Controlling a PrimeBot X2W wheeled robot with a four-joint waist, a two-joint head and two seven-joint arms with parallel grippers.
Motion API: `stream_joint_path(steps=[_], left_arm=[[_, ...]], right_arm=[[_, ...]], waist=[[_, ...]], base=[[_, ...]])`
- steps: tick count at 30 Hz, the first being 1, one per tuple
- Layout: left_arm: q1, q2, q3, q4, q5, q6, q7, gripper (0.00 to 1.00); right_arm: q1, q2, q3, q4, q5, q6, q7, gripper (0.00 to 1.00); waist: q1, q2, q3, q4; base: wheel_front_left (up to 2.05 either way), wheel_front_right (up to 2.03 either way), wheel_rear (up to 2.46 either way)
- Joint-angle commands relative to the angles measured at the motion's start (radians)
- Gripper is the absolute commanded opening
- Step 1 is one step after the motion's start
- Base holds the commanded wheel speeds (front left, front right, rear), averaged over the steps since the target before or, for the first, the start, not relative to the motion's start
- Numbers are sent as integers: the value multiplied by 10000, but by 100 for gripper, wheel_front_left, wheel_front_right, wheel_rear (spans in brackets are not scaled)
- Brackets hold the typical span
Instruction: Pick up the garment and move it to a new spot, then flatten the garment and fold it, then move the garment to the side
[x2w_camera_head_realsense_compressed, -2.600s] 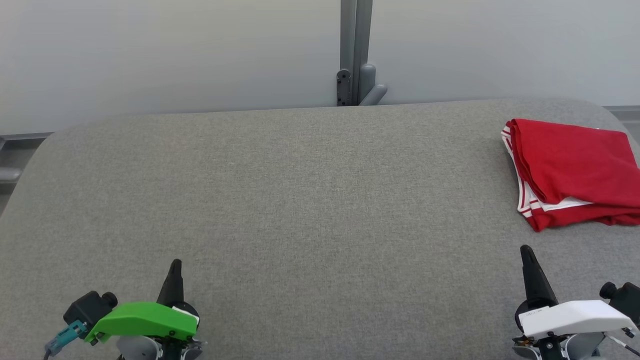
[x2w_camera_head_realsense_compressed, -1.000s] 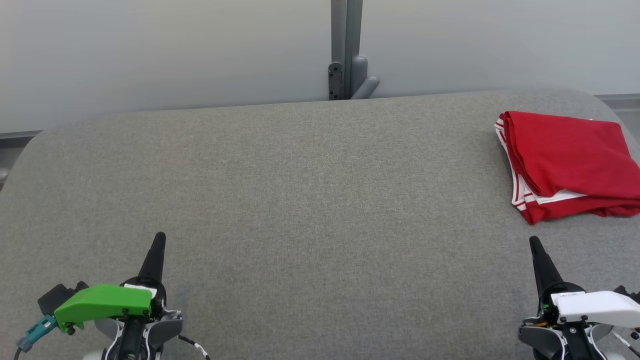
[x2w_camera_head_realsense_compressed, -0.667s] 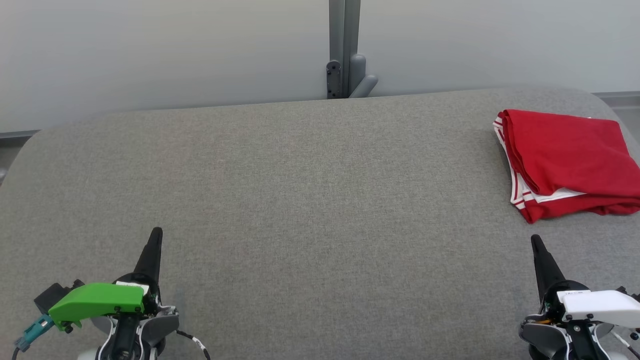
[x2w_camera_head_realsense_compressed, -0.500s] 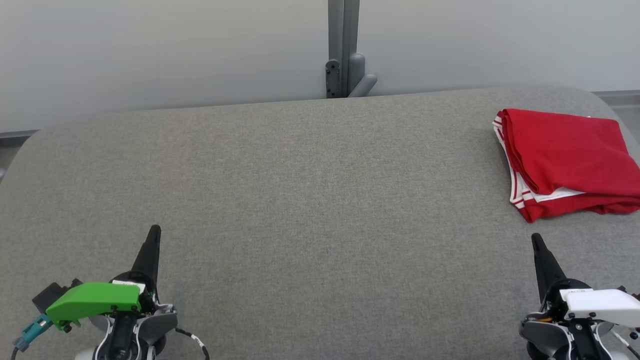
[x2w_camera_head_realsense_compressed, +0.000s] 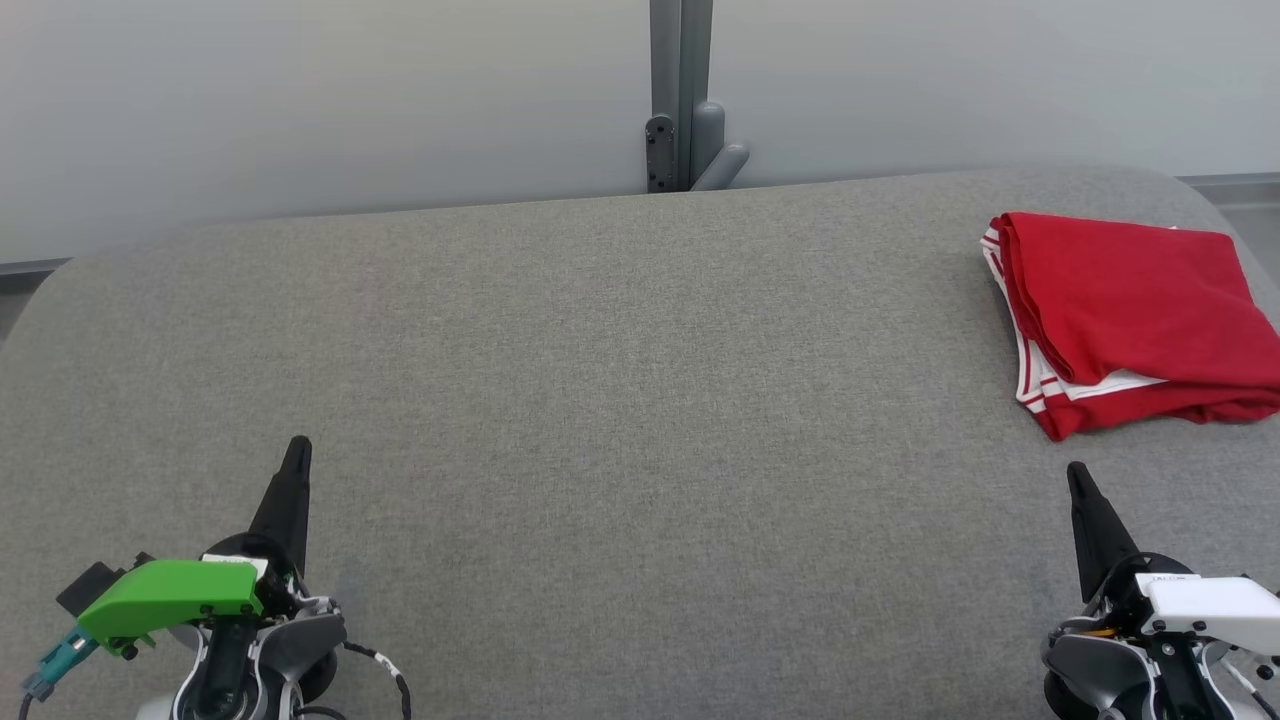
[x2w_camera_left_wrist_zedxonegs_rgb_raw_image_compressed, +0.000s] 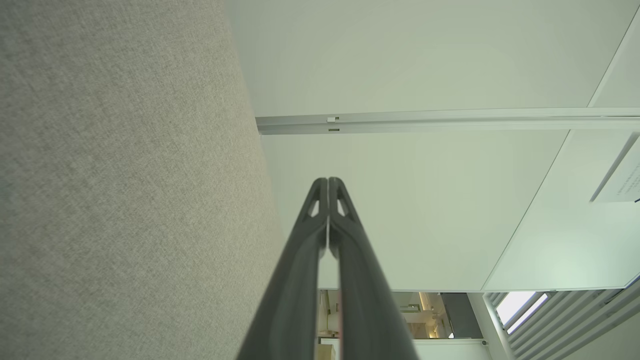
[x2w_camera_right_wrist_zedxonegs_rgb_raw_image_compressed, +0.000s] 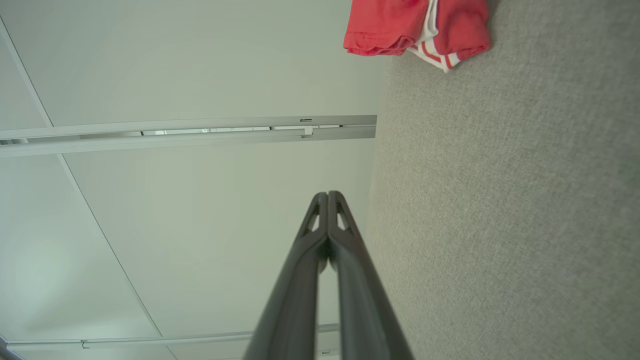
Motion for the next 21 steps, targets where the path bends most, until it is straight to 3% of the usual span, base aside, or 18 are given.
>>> stream_joint_path(steps=[1,21], left_arm=[[-169,6,53,-33,-87,-67,29,0],[-154,5,47,-32,-69,-66,27,0]], right_arm=[[-106,-23,-29,24,77,4,46,0],[-105,8,-66,25,16,4,78,0]], waist=[[0,-1,2,-2],[0,-1,2,-2]], base=[[0,0,0],[0,0,0]])
